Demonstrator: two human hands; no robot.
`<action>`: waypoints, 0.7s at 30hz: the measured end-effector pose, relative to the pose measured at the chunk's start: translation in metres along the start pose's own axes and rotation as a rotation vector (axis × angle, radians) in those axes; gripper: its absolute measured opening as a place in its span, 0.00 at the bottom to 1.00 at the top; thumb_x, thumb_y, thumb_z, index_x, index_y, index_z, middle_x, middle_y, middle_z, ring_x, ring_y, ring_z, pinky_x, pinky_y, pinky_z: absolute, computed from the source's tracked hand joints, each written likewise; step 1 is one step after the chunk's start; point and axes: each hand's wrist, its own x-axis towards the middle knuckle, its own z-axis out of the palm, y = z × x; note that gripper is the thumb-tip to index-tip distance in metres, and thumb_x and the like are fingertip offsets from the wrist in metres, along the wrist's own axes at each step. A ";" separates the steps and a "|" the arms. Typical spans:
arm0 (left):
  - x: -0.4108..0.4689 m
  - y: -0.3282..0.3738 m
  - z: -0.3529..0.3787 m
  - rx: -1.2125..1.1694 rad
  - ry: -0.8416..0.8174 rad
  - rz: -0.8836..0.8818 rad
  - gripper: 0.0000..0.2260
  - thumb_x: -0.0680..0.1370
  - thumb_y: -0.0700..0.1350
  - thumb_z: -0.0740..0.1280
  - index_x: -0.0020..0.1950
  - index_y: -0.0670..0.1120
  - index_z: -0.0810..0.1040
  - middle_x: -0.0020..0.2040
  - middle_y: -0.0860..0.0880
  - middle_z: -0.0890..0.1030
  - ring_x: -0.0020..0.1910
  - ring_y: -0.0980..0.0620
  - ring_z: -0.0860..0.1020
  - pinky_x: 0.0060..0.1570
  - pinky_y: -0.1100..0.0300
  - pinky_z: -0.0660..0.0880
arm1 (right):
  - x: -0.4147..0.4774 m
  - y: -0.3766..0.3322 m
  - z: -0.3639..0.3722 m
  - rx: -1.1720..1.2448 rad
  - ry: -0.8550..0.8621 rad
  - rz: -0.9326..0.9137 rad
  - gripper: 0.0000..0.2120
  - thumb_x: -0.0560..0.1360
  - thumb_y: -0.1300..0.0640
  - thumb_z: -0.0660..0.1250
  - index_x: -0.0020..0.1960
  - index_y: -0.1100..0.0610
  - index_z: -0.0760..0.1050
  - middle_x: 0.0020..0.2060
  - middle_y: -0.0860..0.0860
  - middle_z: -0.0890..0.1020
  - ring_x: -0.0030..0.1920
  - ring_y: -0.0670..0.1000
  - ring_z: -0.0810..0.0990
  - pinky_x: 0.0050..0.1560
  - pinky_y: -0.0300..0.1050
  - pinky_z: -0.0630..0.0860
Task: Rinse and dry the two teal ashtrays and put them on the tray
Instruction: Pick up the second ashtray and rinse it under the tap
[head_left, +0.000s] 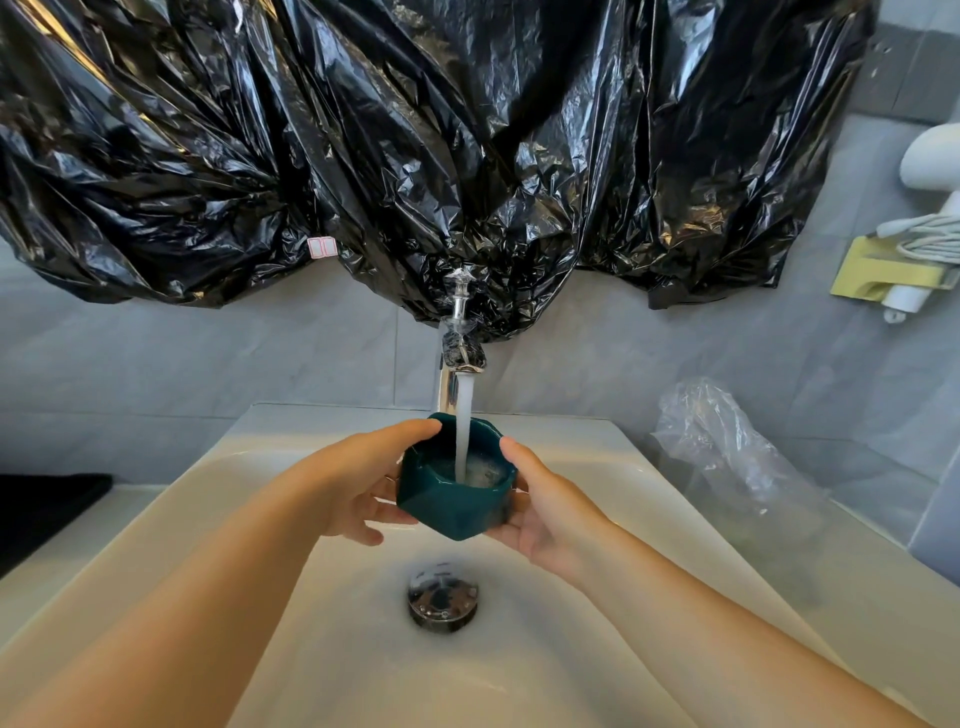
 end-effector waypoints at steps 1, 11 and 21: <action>-0.001 0.000 0.000 0.000 0.007 0.004 0.19 0.77 0.61 0.62 0.49 0.45 0.74 0.55 0.43 0.81 0.49 0.44 0.79 0.69 0.37 0.61 | 0.000 0.000 0.000 0.005 -0.004 -0.003 0.16 0.79 0.49 0.64 0.62 0.57 0.74 0.57 0.58 0.82 0.53 0.56 0.82 0.46 0.48 0.83; 0.004 -0.002 0.004 -0.087 0.165 0.261 0.20 0.74 0.53 0.72 0.55 0.38 0.77 0.49 0.39 0.84 0.49 0.41 0.83 0.50 0.47 0.81 | 0.007 -0.004 -0.004 -0.031 -0.070 0.012 0.18 0.79 0.46 0.62 0.61 0.58 0.75 0.53 0.60 0.82 0.53 0.58 0.82 0.50 0.49 0.81; 0.007 -0.006 0.008 0.220 0.456 0.410 0.25 0.70 0.61 0.71 0.47 0.38 0.81 0.43 0.40 0.80 0.35 0.49 0.74 0.35 0.56 0.72 | 0.015 -0.004 -0.013 -0.887 -0.031 -0.361 0.16 0.80 0.49 0.62 0.65 0.52 0.74 0.51 0.53 0.83 0.45 0.51 0.85 0.52 0.48 0.82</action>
